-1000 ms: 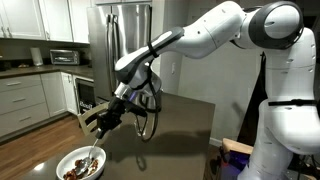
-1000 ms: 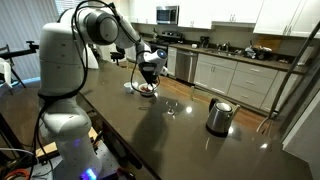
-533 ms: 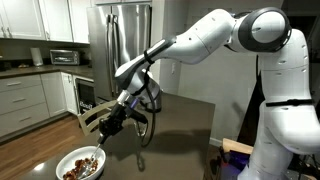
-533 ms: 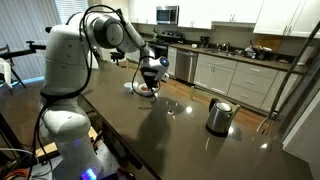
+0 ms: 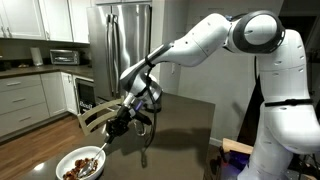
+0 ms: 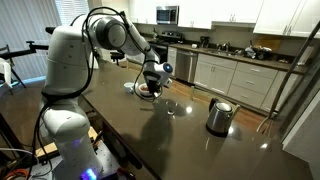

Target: Use the spoon to transfer contents from the white bowl into the glass cup then put the spoon in the bowl

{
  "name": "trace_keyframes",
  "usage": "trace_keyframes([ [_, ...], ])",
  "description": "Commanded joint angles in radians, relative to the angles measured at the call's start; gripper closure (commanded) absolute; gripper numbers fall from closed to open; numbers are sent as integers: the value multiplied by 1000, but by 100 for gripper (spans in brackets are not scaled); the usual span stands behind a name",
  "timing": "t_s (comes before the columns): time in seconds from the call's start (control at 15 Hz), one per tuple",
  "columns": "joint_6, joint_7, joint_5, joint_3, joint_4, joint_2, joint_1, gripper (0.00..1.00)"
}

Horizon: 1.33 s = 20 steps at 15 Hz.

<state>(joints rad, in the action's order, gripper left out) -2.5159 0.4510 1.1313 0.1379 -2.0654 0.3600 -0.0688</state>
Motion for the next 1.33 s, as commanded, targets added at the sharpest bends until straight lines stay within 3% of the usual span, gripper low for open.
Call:
trace_keyframes([
  [0.0,-12,-8,-16,-21,-42,-15,9,76],
  [0.27,-45,-77,-107,-56,-84,-60,-8,63],
  [0.47,-82,-194,-260,-76,-118,-116,-22,48],
  [0.93,-43,-562,-722,-93,-131,-260,-24,50],
  [1.27,44,-751,-969,-88,-113,-354,-20,41],
])
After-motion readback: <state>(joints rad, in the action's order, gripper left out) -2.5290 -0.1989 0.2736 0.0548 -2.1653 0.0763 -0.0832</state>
